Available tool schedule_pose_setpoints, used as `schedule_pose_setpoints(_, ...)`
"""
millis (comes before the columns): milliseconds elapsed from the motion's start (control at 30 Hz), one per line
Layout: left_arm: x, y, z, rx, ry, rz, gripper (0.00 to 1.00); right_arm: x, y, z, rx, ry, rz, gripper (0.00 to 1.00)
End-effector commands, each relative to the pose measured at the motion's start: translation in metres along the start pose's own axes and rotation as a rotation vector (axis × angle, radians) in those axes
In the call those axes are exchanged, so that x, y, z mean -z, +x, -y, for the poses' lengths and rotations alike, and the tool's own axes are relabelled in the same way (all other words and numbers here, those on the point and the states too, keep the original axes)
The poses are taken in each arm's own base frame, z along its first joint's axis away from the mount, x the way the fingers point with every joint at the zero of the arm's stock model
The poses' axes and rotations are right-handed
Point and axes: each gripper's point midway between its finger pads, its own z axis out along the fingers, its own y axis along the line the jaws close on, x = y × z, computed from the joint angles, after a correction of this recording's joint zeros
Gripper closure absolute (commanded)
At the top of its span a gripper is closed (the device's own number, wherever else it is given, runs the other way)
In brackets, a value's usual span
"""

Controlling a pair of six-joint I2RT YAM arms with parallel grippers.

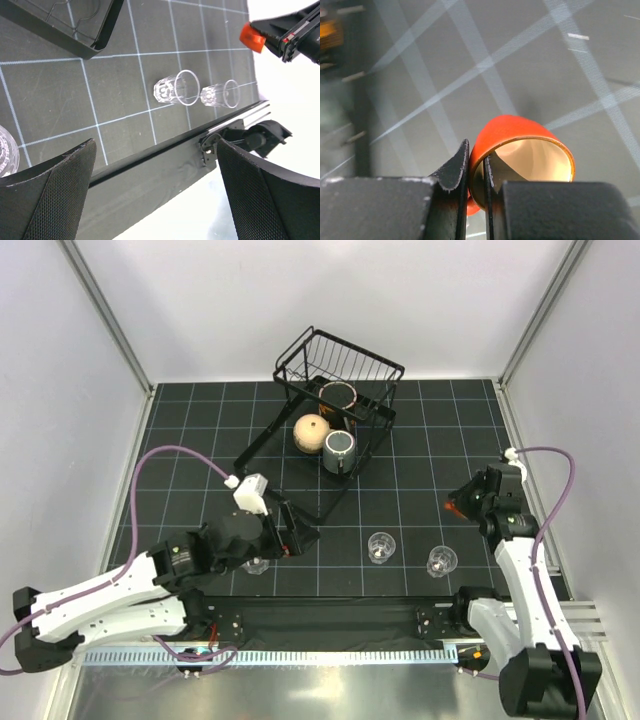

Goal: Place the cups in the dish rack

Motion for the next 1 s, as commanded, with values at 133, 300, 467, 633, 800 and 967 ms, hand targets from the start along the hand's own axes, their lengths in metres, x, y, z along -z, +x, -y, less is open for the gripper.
schedule_pose_setpoints(133,0.013,-0.024,0.026,0.024,0.201,0.136,0.0,0.087,0.008,-0.14,0.092,-0.625,-0.115,0.96)
schedule_pose_setpoints(300,0.023,-0.033,0.033,0.043,0.265,0.18,0.0,0.151,0.04,-0.203,0.235,-0.941,-0.177,0.96)
schedule_pose_setpoints(467,0.022,-0.023,0.052,0.083,0.366,0.128,0.06,0.197,0.068,-0.236,0.319,-1.227,-0.158,0.96)
schedule_pose_setpoints(633,0.02,-0.02,0.084,0.18,0.522,0.104,0.12,0.232,0.079,-0.256,0.277,-1.403,-0.097,0.96)
schedule_pose_setpoints(800,0.017,-0.023,0.1,0.266,0.634,0.126,0.24,0.262,0.085,-0.265,0.2,-1.51,-0.007,0.96)
schedule_pose_setpoints(967,0.019,-0.031,0.112,0.289,0.685,0.152,0.35,0.265,0.09,-0.264,0.092,-1.555,0.031,0.96)
